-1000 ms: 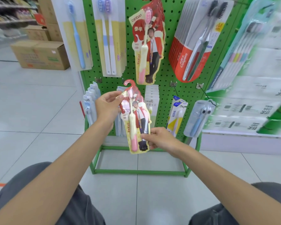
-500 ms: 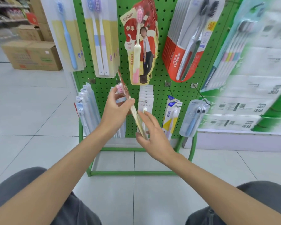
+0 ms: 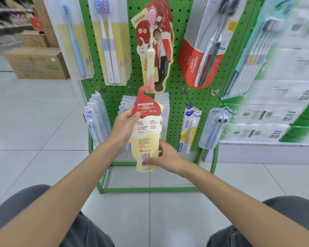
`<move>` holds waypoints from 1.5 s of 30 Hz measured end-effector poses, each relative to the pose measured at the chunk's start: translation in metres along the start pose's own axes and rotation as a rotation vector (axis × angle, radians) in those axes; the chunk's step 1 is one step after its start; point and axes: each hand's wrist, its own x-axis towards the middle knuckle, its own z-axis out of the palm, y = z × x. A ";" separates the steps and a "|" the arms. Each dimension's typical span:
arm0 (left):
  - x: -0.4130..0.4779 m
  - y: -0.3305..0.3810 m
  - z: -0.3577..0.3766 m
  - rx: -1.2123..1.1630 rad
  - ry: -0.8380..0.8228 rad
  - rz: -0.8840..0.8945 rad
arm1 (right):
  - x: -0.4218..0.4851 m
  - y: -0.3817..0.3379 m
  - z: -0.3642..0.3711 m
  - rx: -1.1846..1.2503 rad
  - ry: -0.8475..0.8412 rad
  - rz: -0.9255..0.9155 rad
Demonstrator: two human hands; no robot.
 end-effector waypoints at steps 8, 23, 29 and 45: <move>-0.004 -0.016 0.005 0.077 -0.140 -0.115 | 0.016 -0.023 -0.042 0.281 0.161 0.059; -0.001 -0.019 0.007 0.028 -0.129 -0.108 | 0.015 -0.029 -0.036 0.249 0.421 -0.058; 0.000 -0.019 0.008 -0.020 -0.146 -0.139 | 0.017 -0.029 -0.033 0.302 0.488 -0.067; -0.001 -0.020 0.014 0.202 -0.139 -0.038 | 0.013 -0.037 -0.034 0.215 0.360 -0.157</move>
